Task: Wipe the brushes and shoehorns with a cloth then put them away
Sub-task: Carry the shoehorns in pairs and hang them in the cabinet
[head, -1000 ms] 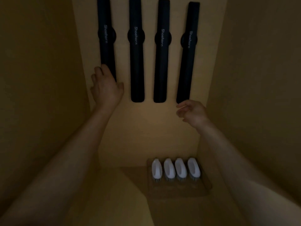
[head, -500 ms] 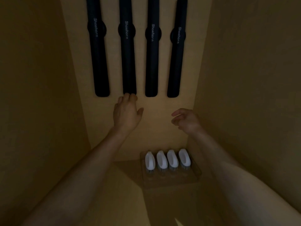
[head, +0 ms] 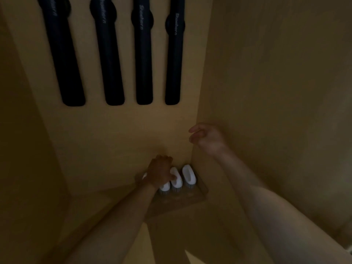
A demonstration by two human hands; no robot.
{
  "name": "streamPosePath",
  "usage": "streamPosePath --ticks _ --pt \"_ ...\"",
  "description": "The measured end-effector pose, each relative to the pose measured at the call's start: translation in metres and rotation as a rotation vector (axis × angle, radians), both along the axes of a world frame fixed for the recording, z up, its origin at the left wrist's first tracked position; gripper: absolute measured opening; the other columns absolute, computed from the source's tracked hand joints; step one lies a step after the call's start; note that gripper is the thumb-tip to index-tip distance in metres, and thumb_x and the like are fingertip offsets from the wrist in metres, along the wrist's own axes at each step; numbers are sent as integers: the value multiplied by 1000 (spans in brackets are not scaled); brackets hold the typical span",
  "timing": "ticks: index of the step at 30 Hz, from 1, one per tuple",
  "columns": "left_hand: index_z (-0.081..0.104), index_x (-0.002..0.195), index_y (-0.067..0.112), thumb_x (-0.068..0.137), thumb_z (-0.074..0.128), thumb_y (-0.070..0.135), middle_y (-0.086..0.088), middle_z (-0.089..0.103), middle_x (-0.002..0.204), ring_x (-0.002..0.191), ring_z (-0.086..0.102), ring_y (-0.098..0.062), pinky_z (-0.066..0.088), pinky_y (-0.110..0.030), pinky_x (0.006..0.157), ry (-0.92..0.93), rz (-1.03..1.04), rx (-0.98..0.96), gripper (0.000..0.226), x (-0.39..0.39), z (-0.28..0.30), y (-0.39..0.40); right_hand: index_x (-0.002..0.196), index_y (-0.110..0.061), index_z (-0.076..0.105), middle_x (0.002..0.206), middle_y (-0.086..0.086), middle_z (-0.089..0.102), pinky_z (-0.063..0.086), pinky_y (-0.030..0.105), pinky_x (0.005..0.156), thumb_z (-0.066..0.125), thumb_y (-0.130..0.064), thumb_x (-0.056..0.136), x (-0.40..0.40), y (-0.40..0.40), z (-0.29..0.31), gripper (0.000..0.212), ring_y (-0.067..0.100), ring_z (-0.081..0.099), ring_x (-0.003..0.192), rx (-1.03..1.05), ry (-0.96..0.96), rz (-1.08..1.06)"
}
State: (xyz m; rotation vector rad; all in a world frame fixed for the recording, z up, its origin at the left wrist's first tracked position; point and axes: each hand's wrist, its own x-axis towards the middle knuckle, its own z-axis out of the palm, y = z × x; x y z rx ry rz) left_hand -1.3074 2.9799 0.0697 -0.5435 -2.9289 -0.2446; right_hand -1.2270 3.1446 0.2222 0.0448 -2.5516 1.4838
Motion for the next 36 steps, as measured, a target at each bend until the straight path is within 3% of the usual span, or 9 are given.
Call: streamPosePath --ticks 5,13,19,27,36 --pt "46 138 21 78 70 57 -1 50 140 130 43 -24 31 -40 109 -106 -2 -83 74 -18 -25 14 109 -3 66 110 23 70 51 35 94 67 3 88 -4 8 -2 22 33 65 109 -34 16 -10" --pt "44 137 22 76 72 57 -2 48 140 132 41 -26 30 -44 110 -103 -5 -113 76 -34 -38 25 110 -1 67 109 24 70 52 38 94 67 3 88 -17 11 -6 22 34 65 109 -35 18 -15" --pt "46 137 23 73 76 56 -1 50 139 131 42 -25 33 -42 108 -141 12 20 78 -38 -44 30 99 -10 66 99 17 70 53 44 96 69 3 86 -23 13 -9 18 32 66 106 -35 29 5" --pt "46 137 23 70 76 58 -1 48 141 132 42 -24 31 -42 109 -108 47 -48 81 -36 -44 23 108 -4 67 91 10 68 52 36 93 69 2 87 -25 5 -11 21 26 65 103 -18 12 33" --pt "43 140 24 75 72 60 0 46 144 137 36 -24 23 -44 113 -132 46 -101 79 -36 -42 26 98 -11 66 90 10 68 54 37 87 70 2 86 -20 6 -13 18 23 64 92 -34 30 46"
